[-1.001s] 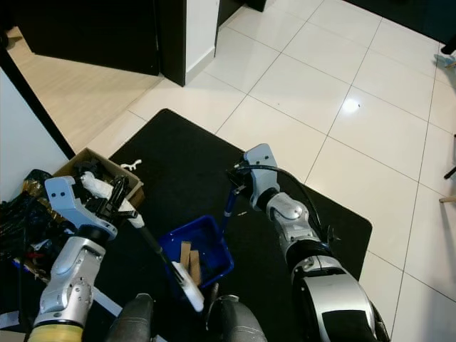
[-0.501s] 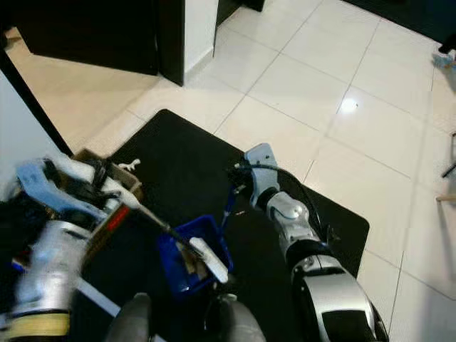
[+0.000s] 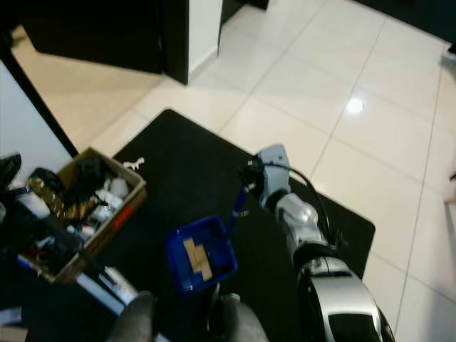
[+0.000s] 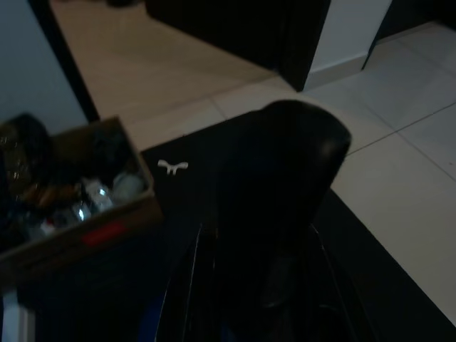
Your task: Sweep floor
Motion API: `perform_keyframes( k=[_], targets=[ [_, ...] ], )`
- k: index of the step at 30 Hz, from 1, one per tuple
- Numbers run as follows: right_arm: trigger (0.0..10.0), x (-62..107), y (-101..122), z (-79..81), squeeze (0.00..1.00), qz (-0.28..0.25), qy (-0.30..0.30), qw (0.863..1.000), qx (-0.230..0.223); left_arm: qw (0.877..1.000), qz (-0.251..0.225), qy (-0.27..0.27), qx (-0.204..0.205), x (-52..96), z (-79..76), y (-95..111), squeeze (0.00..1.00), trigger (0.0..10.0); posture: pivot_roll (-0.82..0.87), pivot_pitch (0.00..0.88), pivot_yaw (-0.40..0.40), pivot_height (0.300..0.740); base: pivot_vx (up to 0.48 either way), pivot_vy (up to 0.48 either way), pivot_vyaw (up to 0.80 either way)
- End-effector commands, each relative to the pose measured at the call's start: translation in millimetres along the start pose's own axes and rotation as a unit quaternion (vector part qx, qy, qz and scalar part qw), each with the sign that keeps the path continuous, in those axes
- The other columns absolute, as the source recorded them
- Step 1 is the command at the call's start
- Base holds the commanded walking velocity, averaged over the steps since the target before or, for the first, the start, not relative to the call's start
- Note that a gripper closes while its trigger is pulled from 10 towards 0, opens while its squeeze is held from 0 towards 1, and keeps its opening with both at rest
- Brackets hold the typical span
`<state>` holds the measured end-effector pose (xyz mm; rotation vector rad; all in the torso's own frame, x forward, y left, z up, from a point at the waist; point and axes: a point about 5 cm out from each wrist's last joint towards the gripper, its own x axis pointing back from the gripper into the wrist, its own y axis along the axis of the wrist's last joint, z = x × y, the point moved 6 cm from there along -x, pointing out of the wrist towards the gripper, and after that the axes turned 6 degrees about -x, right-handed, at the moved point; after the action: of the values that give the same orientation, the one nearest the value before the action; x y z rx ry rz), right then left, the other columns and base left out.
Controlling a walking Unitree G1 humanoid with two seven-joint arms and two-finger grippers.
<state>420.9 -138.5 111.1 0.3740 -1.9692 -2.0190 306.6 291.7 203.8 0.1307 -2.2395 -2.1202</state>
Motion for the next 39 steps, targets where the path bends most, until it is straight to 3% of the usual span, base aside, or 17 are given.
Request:
perform_keyframes(
  k=[1, 3, 5, 7, 8, 14, 16, 18, 19, 26, 33, 39],
  targets=[
    [10.0, 4.7, 9.3, -11.0, 0.0, -0.036, -0.028, 0.999, -0.013, 0.999, 0.024, 0.024, -0.009, 1.3, 2.9, -14.3, 0.0, 10.0, 0.38, 0.23, -0.096, 0.74, 0.0, 0.0, 0.0],
    [10.0, 4.0, 19.8, -14.3, 0.0, -0.06, -0.039, 0.997, -0.015, 0.999, 0.028, 0.039, 0.004, 0.5, 5.5, -19.8, 0.0, 10.0, 0.37, 0.215, -0.092, 0.74, 0.0, 0.0, 0.0],
    [10.0, 3.2, 47.1, -22.9, 0.0, -0.115, -0.063, 0.991, -0.019, 0.995, 0.038, 0.062, 0.071, 1.4, 7.3, -34.1, 0.0, 10.0, 0.36, 0.202, -0.084, 0.74, 0.0, 0.0, 0.0],
    [10.0, 3.5, 56.0, -26.5, 0.0, -0.132, -0.071, 0.989, -0.022, 0.993, 0.042, 0.068, 0.082, 2.7, 6.5, -37.9, 0.0, 10.0, 0.36, 0.202, -0.084, 0.74, 0.0, 0.0, 0.0],
    [10.0, 5.1, 73.5, -32.9, 0.0, -0.163, -0.084, 0.983, -0.021, 0.992, 0.042, 0.074, 0.094, 3.7, 3.5, -40.9, 0.0, 10.0, 0.35, 0.195, -0.082, 0.74, 0.0, 0.0, 0.0],
    [10.0, 9.2, 106.0, -40.5, 0.0, -0.221, -0.094, 0.97, -0.036, 0.997, 0.021, 0.049, 0.049, -1.9, -4.9, -32.1, 0.0, 10.0, 0.34, 0.179, -0.079, 0.74, 0.0, 0.0, 0.0],
    [10.0, 9.4, 109.7, -38.7, 0.0, -0.229, -0.09, 0.968, -0.042, 0.999, 0.014, 0.042, 0.022, -3.6, -7.5, -29.8, 0.0, 10.0, 0.34, 0.174, -0.078, 0.74, 0.0, 0.0, 0.0],
    [10.0, 9.4, 109.7, -38.7, 0.0, -0.229, -0.09, 0.968, -0.042, 0.999, 0.014, 0.042, 0.022, -3.6, -7.5, -29.8, 0.0, 10.0, 0.34, 0.174, -0.078, 0.74, 0.0, 0.0, 0.0],
    [10.0, 8.8, 107.6, -36.7, 0.0, -0.23, -0.091, 0.967, -0.056, 0.999, 0.013, 0.033, 0.006, -5.3, -14.1, -32.9, 0.0, 10.0, 0.34, 0.151, -0.074, 0.74, 0.0, 0.0, 0.0],
    [10.0, 12.2, 114.1, -35.6, 0.0, -0.252, -0.1, 0.96, -0.077, 1.0, 0.009, -0.009, -0.002, -8.6, -42.5, -39.6, 0.0, 10.0, 0.33, 0.126, -0.067, 0.74, 0.0, 0.0, 0.0],
    [10.0, 19.3, 143.6, -46.0, 0.0, -0.294, -0.112, 0.945, -0.086, 1.0, 0.006, -0.005, -0.008, -15.4, -43.9, -41.0, 0.0, 10.0, 0.32, 0.108, -0.065, 0.74, 0.0, 0.0, 0.0],
    [10.0, 18.8, 151.7, -42.9, 0.0, -0.303, -0.105, 0.943, -0.09, 1.0, -0.006, -0.002, -0.023, -18.9, -44.2, -36.1, 0.0, 10.0, 0.33, 0.106, -0.068, 0.74, 0.0, 0.0, 0.0]
  ],
)
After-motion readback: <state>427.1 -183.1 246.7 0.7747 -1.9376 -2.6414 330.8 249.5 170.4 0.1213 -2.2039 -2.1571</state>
